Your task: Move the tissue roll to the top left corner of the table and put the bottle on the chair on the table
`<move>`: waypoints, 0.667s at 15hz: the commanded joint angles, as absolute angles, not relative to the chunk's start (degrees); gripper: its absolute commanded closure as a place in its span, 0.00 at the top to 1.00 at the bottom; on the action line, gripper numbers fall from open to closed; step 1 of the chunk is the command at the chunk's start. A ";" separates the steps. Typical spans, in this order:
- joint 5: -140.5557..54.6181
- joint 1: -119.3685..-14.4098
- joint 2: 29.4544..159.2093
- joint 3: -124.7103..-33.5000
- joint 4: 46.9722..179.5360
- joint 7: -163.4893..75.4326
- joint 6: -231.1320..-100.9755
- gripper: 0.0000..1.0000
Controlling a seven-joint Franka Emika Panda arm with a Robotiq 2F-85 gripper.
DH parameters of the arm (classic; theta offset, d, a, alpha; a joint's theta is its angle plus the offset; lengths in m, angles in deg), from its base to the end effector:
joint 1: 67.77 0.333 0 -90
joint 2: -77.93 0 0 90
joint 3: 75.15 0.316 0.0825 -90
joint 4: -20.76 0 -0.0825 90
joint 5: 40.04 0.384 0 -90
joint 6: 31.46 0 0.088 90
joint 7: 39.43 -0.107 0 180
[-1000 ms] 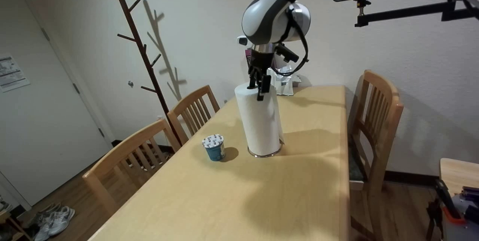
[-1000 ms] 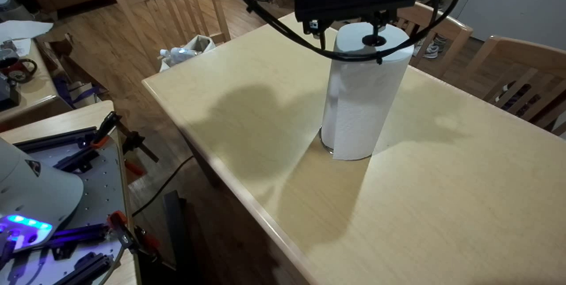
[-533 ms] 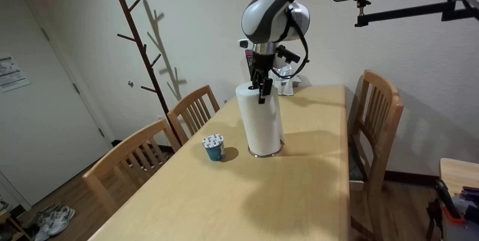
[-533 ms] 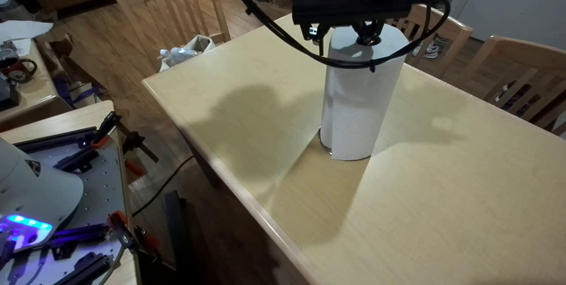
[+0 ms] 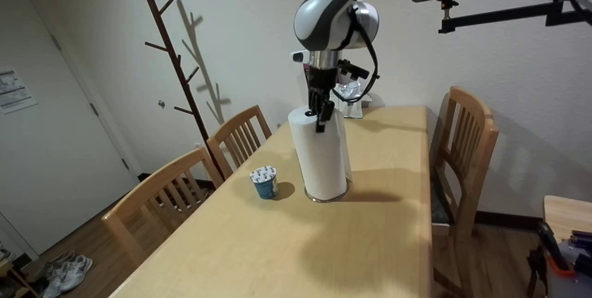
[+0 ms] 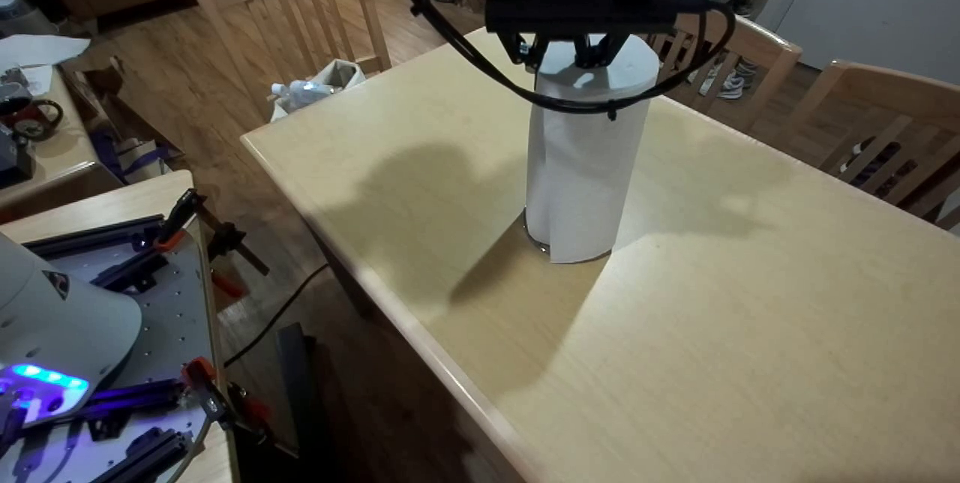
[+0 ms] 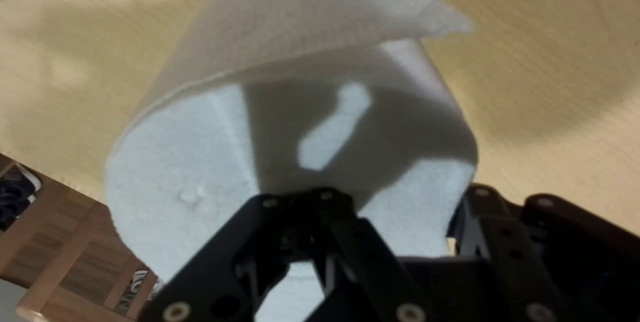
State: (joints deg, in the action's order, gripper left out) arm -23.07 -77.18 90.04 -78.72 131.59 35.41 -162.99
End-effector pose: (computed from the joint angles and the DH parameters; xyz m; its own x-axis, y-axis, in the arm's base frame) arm 0.6036 -0.1309 0.3934 0.5928 0.7629 0.2579 0.7777 -0.6255 0.0628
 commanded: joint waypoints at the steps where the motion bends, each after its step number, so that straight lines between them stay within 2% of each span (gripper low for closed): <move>1: -23.48 -76.77 89.80 -77.64 131.02 32.35 -159.19 0.13; 10: -22.98 -73.14 87.92 -74.11 134.01 28.91 -158.69 0.13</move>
State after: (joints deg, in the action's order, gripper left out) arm -23.99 -74.91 88.59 -76.36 132.11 29.09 -158.78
